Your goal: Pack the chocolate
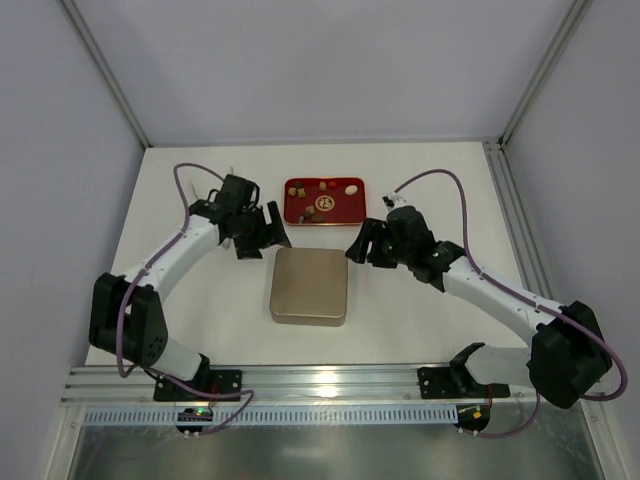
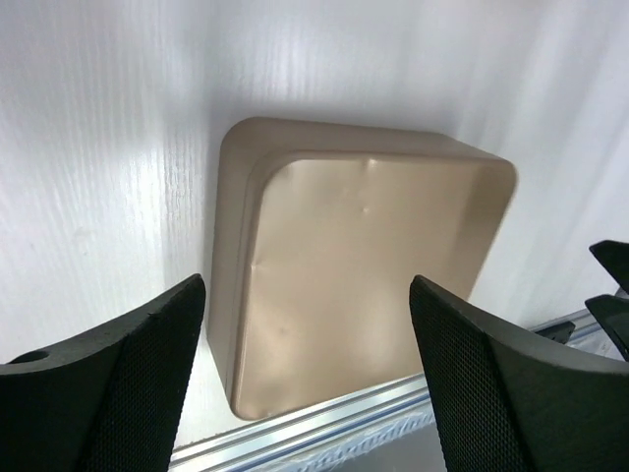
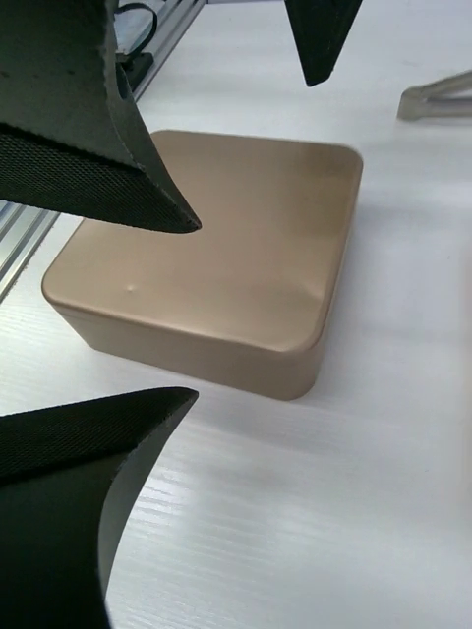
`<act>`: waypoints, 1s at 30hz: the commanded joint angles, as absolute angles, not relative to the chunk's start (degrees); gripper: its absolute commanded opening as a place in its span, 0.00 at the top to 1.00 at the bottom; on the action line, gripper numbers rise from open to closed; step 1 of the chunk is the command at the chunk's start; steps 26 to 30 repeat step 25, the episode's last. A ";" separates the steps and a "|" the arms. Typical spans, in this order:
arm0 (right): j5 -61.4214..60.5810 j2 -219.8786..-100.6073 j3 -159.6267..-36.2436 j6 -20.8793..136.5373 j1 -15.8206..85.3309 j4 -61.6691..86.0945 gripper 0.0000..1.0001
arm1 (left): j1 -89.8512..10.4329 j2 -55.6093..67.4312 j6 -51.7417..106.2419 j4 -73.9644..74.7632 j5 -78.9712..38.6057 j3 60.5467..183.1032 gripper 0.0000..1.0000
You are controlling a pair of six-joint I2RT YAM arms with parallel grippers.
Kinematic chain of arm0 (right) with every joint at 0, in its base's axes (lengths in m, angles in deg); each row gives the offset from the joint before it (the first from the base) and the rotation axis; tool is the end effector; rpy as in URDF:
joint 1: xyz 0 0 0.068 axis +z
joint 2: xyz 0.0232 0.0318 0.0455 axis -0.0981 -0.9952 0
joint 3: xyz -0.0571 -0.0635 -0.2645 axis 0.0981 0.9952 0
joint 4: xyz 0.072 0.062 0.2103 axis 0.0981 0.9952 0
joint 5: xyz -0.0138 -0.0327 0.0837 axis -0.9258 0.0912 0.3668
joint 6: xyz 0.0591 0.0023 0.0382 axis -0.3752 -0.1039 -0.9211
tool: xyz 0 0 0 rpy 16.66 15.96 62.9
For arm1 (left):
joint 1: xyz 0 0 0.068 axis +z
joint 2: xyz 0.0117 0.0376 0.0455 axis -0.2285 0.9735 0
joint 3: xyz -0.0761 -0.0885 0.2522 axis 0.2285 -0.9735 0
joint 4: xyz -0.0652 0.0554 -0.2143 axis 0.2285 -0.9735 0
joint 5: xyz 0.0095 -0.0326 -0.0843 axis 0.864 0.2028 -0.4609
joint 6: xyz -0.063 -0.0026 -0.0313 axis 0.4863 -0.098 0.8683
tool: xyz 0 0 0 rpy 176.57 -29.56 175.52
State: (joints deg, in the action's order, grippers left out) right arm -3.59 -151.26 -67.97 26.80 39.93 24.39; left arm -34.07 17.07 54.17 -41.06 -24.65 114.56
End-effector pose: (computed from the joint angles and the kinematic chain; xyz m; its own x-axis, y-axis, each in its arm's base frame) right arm 0.2086 0.1477 0.2461 -0.7876 0.2031 -0.5817 -0.1627 0.8420 0.5143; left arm 0.2627 -0.1136 0.2460 -0.9181 -0.2999 -0.2592 -0.1589 0.8776 -0.4524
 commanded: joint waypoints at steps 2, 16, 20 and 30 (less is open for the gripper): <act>-3.58 -145.18 -72.92 30.36 38.85 26.55 0.32 | -33.25 9.88 48.55 -47.13 -23.08 120.31 0.16; -20.36 -129.27 -76.62 36.25 38.59 39.65 0.22 | -33.25 -9.19 44.41 -51.10 -20.98 115.93 0.15; -21.59 -127.33 -74.86 36.34 38.59 40.18 0.22 | -33.34 -11.05 44.32 -51.80 -20.89 114.96 0.15; -23.87 -126.19 -74.24 35.47 38.59 38.87 0.20 | -33.25 -11.75 43.89 -52.59 -21.06 115.66 0.15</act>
